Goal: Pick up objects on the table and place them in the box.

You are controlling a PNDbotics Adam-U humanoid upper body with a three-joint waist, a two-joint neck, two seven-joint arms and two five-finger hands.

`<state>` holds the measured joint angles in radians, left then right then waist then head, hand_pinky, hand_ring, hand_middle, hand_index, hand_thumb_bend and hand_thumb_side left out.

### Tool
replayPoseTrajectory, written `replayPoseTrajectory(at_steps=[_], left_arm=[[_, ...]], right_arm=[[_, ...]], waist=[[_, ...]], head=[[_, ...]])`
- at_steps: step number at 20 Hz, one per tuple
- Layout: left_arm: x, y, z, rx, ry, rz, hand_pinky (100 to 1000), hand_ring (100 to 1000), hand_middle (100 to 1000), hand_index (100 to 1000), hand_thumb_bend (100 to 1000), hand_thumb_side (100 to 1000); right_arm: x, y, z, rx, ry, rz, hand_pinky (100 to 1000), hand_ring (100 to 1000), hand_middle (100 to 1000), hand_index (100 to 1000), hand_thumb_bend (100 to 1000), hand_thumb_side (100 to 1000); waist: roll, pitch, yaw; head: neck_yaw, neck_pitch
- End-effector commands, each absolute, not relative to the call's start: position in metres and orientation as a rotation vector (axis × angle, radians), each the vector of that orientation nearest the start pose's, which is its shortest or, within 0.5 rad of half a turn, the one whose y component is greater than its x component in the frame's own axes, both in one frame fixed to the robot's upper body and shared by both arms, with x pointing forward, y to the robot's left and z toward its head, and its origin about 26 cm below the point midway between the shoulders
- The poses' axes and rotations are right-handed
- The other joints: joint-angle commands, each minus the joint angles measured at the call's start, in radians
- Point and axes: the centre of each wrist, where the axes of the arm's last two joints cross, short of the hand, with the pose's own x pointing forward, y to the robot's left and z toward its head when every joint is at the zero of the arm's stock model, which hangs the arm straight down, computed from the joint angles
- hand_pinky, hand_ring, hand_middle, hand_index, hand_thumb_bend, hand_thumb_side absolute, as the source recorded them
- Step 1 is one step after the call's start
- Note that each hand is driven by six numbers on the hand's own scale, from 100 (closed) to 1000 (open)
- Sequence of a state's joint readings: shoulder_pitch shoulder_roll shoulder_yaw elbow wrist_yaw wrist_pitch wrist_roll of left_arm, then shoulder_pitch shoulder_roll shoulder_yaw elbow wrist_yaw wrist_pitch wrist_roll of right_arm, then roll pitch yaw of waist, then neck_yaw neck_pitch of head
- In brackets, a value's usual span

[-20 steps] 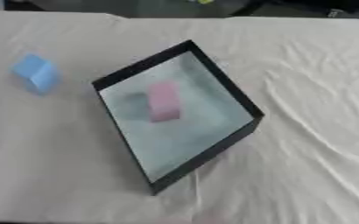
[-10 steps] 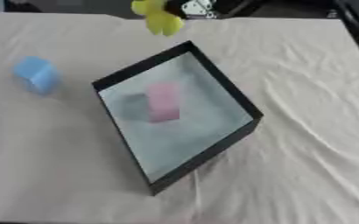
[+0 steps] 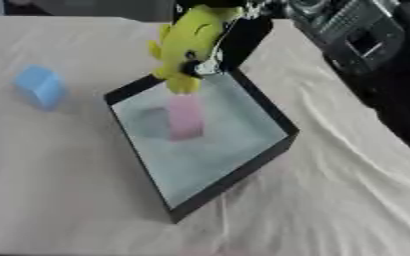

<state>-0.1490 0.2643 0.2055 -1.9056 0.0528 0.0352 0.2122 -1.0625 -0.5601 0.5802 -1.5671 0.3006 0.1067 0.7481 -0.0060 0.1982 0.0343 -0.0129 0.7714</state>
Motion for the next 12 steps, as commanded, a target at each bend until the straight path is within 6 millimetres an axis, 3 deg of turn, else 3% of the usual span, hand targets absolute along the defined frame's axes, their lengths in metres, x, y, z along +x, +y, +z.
replayPoseTrajectory(at_steps=[1,8,11,12], left_arm=[[0.288,0.324,0.154,0.423,-2.075,0.111,839,761,779,776,100,797],[0.289,0.324,0.154,0.421,-2.076,0.112,839,762,779,777,100,798],[0.289,0.323,0.153,0.419,-2.075,0.112,838,762,779,777,100,799],[0.289,0.323,0.153,0.42,-2.074,0.112,838,762,779,777,100,799]], right_arm=[[0.384,-0.134,0.304,-0.37,-1.557,1.982,774,615,448,651,296,224],[0.396,-0.133,0.27,-0.324,-1.459,2.024,813,739,591,789,423,232],[0.399,-0.134,0.263,-0.321,-1.424,2.058,835,790,685,853,422,164],[0.4,-0.136,0.262,-0.324,-1.416,2.065,848,810,716,866,425,207]], waist=[[0.004,-0.016,0.001],[0.005,-0.013,0.005],[0.005,-0.013,0.005],[0.004,-0.013,0.005]], head=[[-0.004,-0.001],[-0.007,-0.001],[-0.006,-0.001],[-0.005,-0.001]])
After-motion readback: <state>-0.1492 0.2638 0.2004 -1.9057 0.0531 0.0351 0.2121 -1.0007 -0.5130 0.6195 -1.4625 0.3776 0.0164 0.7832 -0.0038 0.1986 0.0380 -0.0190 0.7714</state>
